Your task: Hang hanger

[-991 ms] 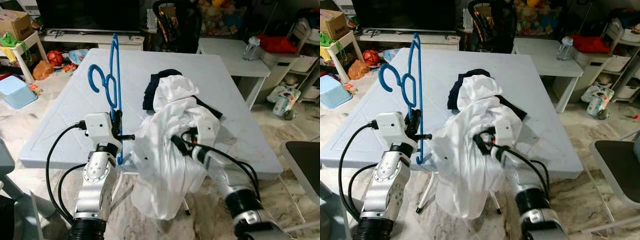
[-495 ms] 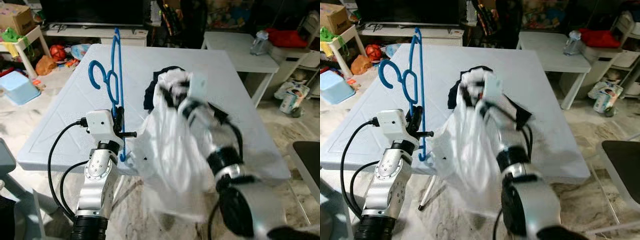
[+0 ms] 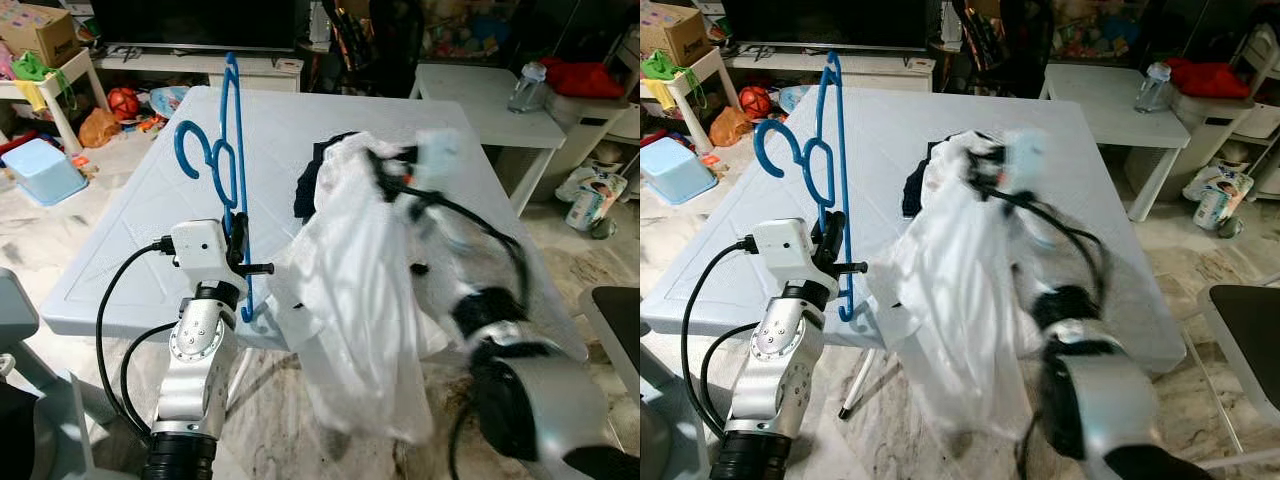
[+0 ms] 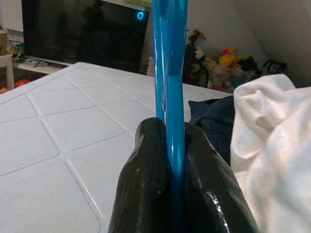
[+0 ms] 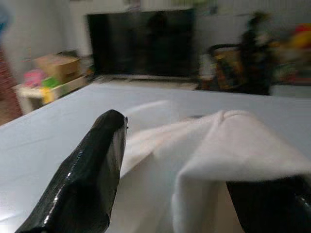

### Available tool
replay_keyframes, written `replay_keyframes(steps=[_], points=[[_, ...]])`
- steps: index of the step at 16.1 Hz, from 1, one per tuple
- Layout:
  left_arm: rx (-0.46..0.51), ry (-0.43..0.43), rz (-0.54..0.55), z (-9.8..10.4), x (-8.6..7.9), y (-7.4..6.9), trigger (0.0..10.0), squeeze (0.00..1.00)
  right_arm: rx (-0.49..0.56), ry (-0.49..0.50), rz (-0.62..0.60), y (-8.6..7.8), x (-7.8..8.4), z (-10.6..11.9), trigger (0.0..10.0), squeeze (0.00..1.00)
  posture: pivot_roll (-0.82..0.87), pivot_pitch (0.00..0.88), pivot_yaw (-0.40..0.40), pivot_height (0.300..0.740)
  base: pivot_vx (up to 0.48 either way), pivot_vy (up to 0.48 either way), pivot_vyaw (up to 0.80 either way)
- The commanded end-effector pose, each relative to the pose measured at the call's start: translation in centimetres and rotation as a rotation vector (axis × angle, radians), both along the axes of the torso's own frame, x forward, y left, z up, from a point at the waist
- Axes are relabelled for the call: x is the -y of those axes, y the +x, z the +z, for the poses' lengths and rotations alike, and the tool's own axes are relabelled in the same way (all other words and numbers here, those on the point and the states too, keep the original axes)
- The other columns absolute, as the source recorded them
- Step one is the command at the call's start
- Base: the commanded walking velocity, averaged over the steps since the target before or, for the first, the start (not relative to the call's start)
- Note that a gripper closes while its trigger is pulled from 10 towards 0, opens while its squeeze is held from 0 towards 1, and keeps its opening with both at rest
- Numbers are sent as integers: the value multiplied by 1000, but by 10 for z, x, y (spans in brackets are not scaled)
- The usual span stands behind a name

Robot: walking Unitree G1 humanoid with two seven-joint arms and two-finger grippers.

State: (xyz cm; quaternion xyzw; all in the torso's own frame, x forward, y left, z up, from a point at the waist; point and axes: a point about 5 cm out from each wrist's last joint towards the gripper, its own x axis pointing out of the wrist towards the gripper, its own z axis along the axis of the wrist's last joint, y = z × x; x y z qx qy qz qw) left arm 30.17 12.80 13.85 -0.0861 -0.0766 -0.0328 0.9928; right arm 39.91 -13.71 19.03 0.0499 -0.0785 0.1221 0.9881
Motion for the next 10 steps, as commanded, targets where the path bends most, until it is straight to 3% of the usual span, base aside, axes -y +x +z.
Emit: replay_keyframes(steps=[1, 4, 6, 8, 10], points=[[-53, 9, 4, -12, 1, -1, 10000, 0, 93, 25, -69, 2, 17, 21, 0, 0, -35, 0, -51, 740, 0, 0, 0], [-51, 6, -14, -11, 6, 2, 10000, 0, 144, 15, -156, 5, 34, 38, 0, 0, -46, 0, -42, 740, 0, 0, 0], [-45, 7, -11, -9, 4, 4, 10000, 0, 189, -7, -165, 11, 31, 60, 0, 0, -40, 0, -45, 740, 0, 0, 0], [-34, 8, 3, -8, 3, 5, 10000, 0, 279, -21, -142, 18, 20, 103, 0, 0, -33, 0, -57, 740, 0, 0, 0], [-30, 6, 9, -8, 3, 7, 10000, 0, 322, -30, -125, 18, 14, 124, 0, 0, -31, 0, -67, 740, 0, 0, 0]])
